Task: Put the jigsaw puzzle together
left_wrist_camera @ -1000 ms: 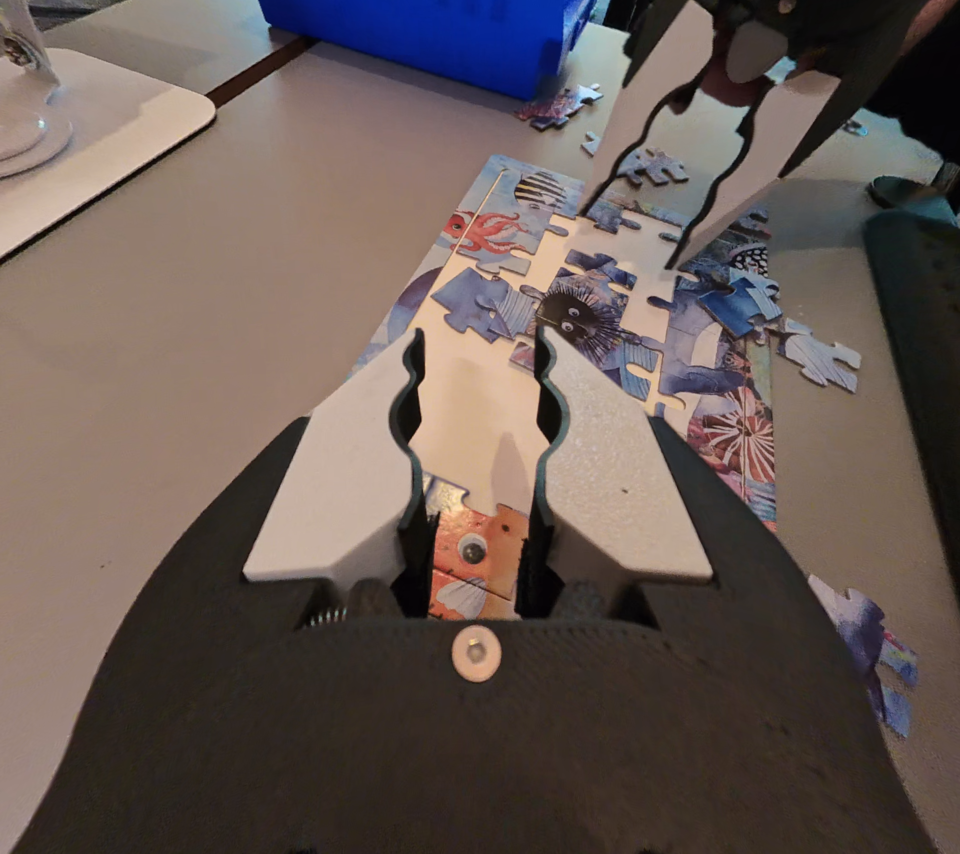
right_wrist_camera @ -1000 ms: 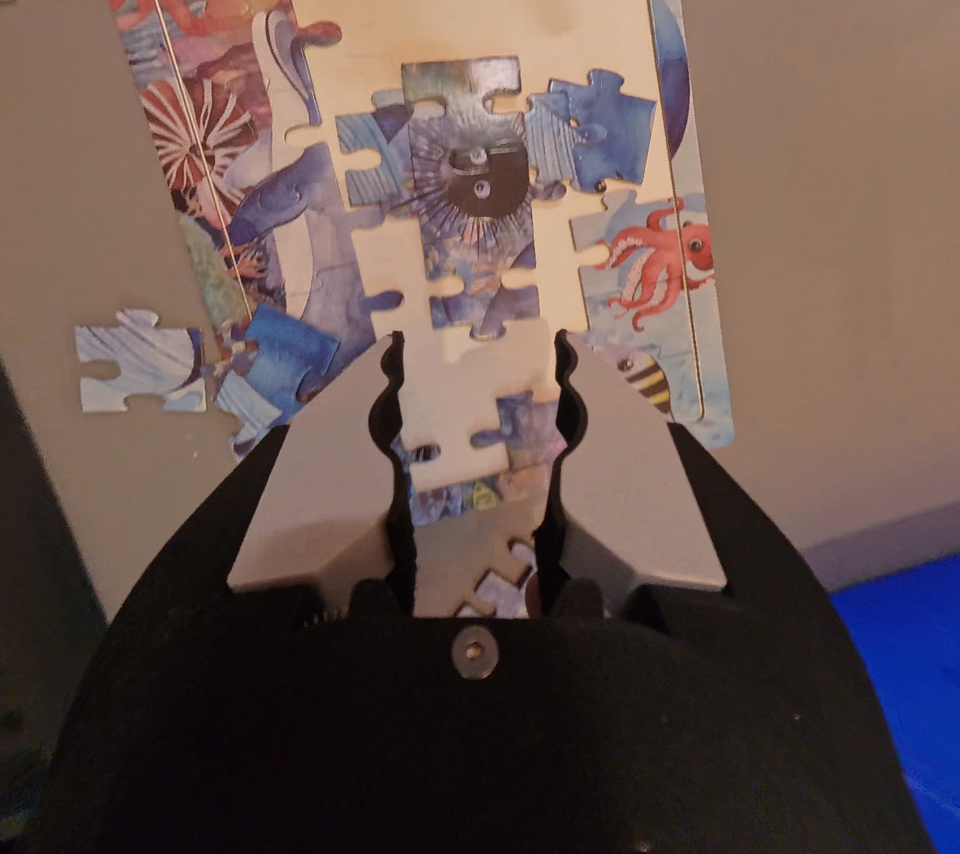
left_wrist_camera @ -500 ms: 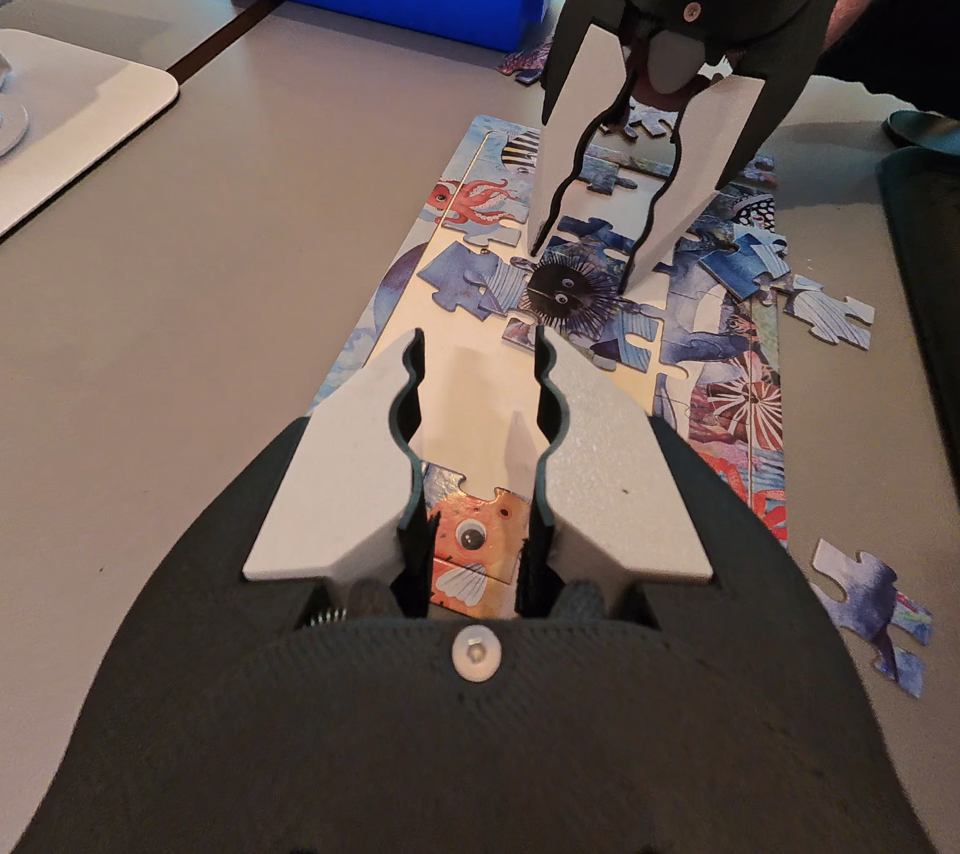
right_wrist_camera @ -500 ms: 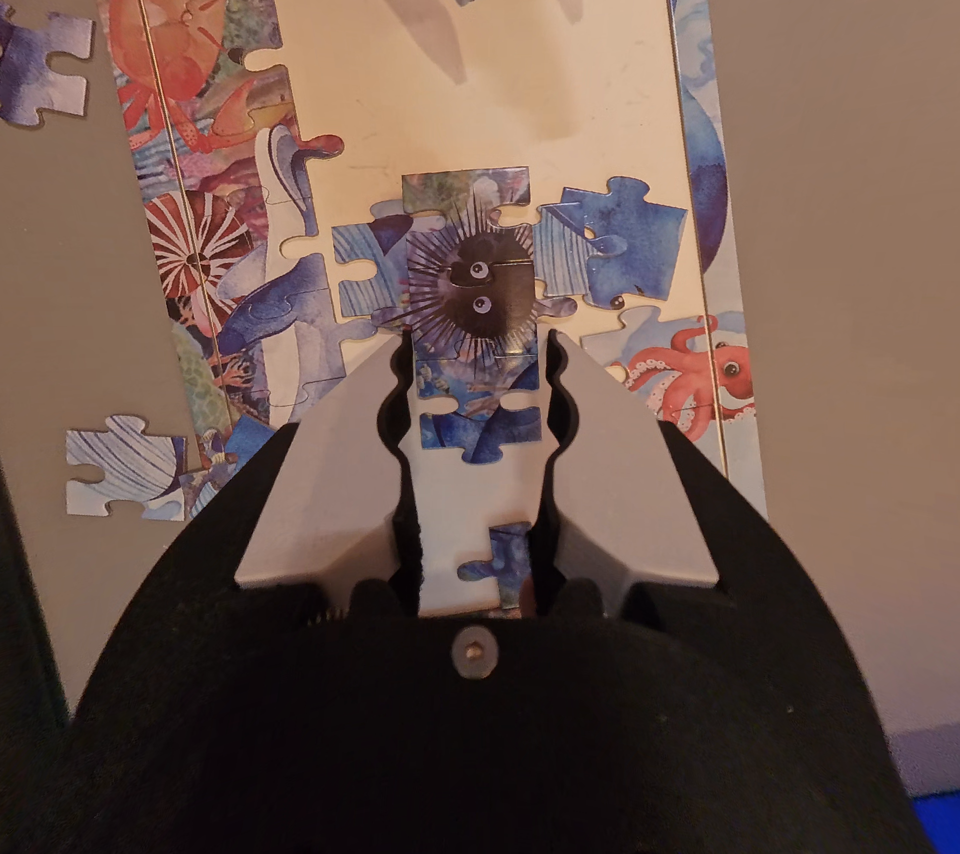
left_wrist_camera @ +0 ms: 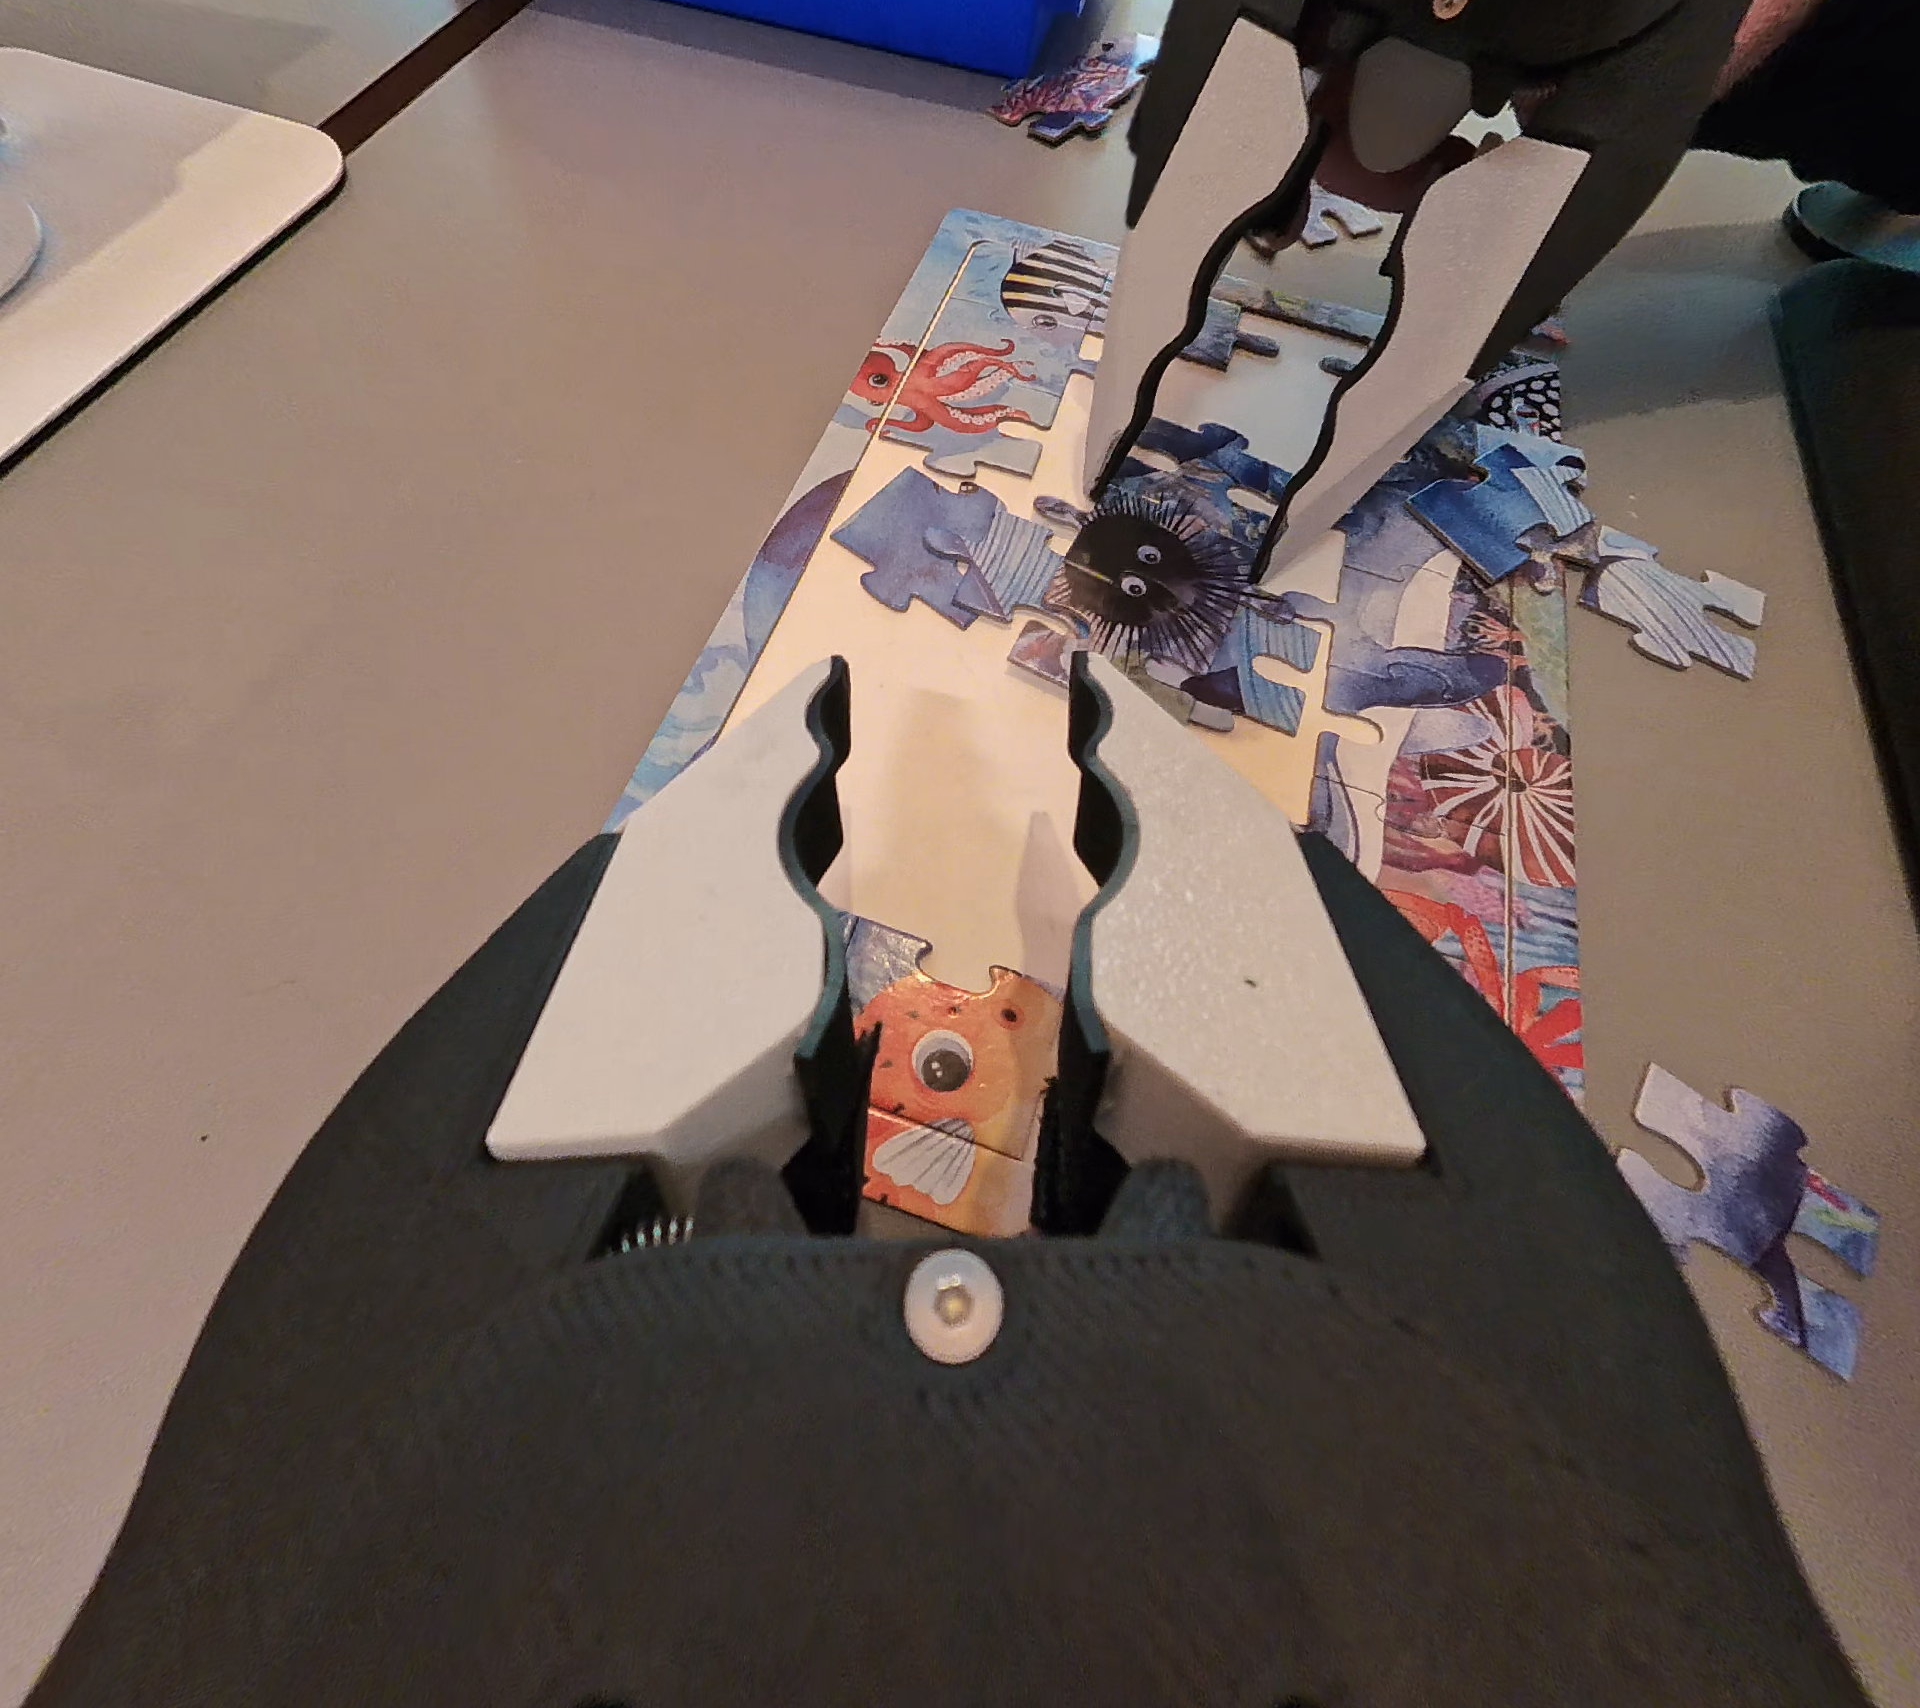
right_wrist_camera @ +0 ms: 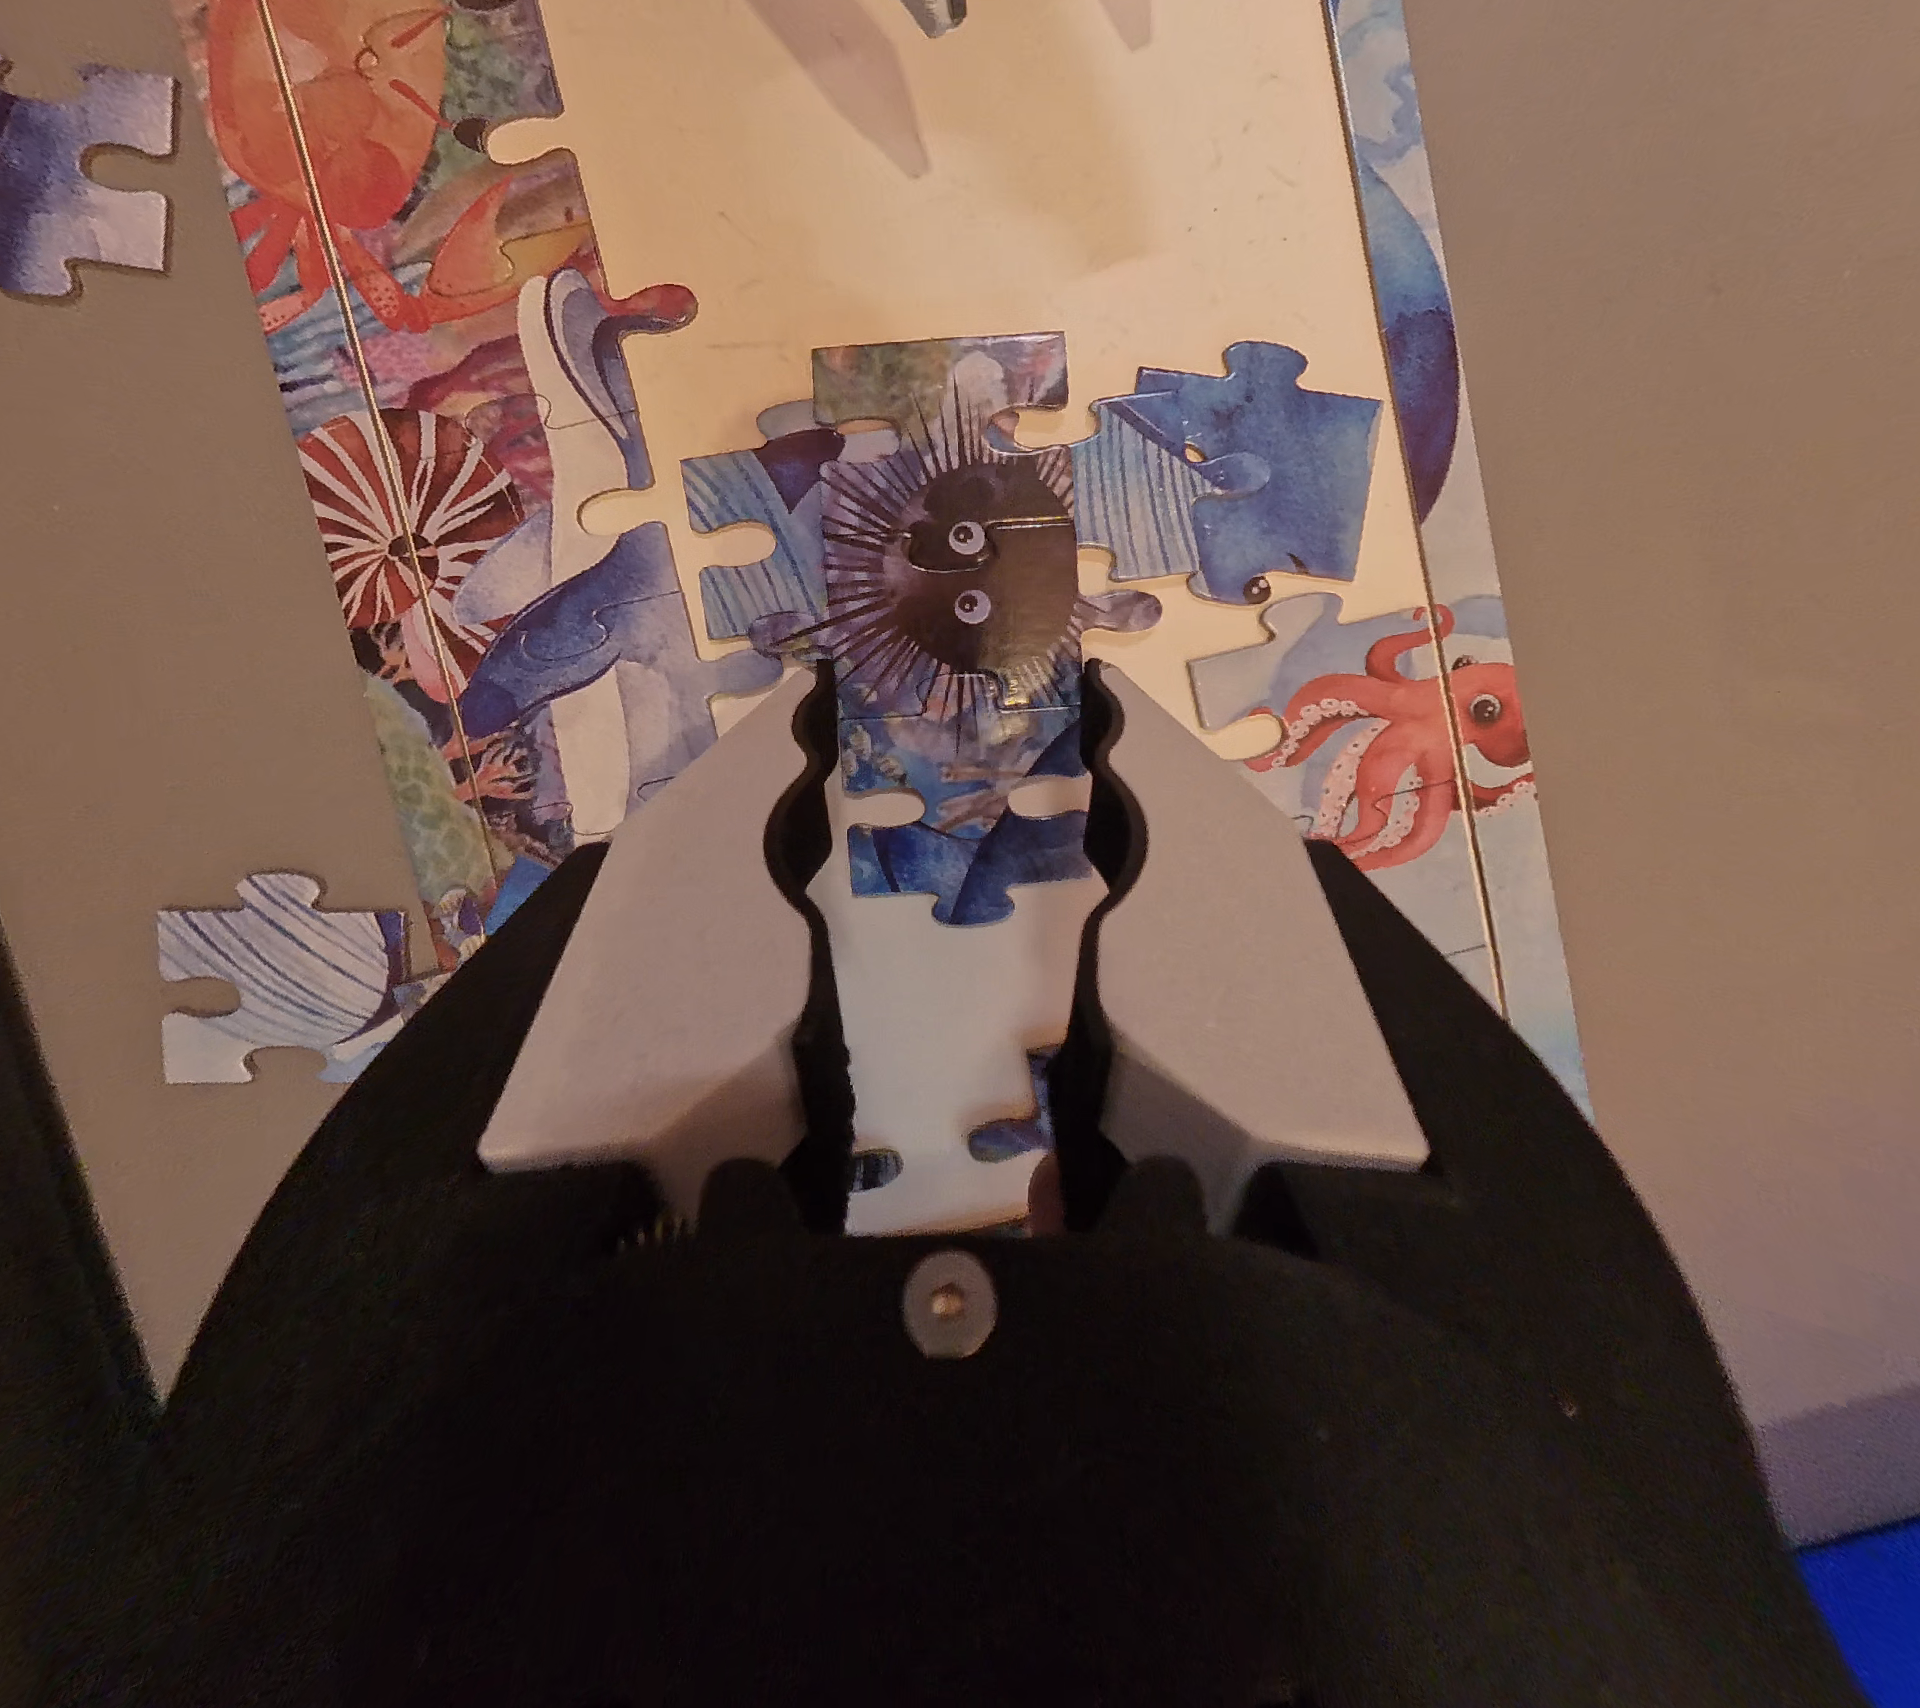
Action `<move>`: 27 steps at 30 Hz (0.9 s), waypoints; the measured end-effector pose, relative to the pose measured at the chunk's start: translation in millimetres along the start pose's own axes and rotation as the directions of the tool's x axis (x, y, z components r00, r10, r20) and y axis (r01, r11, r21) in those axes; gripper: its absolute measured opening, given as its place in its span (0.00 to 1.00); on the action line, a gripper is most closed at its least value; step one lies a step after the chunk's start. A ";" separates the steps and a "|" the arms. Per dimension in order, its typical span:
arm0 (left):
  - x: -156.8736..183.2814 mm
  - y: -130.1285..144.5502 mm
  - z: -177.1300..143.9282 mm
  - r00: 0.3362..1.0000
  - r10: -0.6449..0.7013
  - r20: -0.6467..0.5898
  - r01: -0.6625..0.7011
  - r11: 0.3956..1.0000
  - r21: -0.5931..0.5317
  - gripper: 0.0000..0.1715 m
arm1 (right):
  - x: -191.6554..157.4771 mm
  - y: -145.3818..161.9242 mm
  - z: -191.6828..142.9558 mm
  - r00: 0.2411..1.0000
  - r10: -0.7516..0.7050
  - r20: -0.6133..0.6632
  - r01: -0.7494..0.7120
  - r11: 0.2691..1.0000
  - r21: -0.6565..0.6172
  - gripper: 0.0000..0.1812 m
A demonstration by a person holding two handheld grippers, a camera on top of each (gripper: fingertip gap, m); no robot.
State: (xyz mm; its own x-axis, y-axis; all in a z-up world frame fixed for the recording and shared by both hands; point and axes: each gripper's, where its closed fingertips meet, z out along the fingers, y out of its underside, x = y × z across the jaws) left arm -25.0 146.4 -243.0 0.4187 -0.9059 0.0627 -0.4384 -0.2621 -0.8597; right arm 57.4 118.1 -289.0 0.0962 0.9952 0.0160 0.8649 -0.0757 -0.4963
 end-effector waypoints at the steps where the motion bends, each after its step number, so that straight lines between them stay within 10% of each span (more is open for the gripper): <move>1: -0.3 0.0 0.1 1.000 0.000 0.001 0.000 1.000 0.000 0.24 | 0.0 0.1 -0.4 1.000 0.003 -0.008 -0.003 1.000 0.003 0.25; 18: -5.2 0.1 -2.9 1.000 0.000 0.018 0.000 1.000 -0.001 0.23 | 4.1 19.1 -31.1 0.999 -0.001 -0.034 0.001 1.000 0.001 0.25; 27: -10.3 0.0 -7.3 1.000 0.000 0.031 0.001 1.000 -0.003 0.23 | -11.0 76.6 -65.8 1.000 0.029 -0.003 -0.029 0.996 -0.089 0.25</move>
State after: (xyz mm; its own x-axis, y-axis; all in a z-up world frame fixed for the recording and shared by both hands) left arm -35.1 153.3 -239.9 0.4432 -0.8952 0.0474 -0.4409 -0.2637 -0.8579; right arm 155.0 97.3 -270.1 0.1225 0.9925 0.0046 0.9022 -0.1095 -0.4172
